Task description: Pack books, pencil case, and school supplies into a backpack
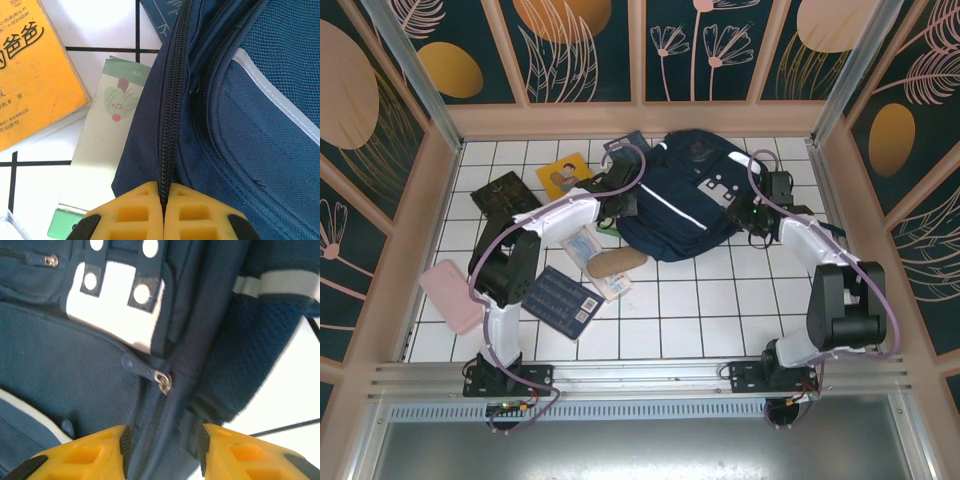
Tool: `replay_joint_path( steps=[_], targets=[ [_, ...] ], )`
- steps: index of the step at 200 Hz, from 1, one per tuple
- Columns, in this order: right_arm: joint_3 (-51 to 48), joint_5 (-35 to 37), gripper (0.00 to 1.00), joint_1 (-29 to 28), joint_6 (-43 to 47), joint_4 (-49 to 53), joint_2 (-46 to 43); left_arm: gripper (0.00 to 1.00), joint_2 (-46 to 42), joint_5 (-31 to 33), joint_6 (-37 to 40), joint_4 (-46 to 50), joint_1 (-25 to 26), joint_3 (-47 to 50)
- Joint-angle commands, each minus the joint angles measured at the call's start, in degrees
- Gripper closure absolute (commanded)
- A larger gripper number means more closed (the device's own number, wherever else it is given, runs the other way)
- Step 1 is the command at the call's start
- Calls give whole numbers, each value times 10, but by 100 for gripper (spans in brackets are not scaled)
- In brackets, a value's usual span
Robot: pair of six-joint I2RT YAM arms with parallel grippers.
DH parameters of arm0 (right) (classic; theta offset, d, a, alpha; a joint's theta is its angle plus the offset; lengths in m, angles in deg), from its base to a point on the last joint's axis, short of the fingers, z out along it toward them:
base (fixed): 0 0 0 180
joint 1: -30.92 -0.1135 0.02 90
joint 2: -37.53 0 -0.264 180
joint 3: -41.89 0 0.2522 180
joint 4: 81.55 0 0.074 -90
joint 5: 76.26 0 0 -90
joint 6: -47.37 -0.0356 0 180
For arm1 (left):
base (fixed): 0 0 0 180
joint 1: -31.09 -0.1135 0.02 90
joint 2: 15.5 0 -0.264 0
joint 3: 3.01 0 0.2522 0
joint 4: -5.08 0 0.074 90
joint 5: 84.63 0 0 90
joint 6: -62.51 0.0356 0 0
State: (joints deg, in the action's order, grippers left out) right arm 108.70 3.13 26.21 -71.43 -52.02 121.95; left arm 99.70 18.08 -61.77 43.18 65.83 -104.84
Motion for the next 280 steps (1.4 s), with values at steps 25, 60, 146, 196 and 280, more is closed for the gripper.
replay_joint_path(
  steps=[25, 60, 146, 196, 280],
  targets=[
    [-36, -18, 51, 60, 2, -38, -24, 100, 20, 23, 58, -3, -17, -69],
    [13, -88, 47, 88, -22, -61, 59, 100, 31, 14, 75, -1, -17, -82],
    [-1, -125, 100, 88, -56, -71, 95, 100, 113, -6, 126, 24, -46, -214],
    [-100, -169, 100, 44, -155, -63, -17, 100, 225, -8, 145, 72, -52, -378],
    [-86, -137, 100, -1, -199, -92, -20, 68, 151, -21, 108, 42, -53, -316]
  ],
)
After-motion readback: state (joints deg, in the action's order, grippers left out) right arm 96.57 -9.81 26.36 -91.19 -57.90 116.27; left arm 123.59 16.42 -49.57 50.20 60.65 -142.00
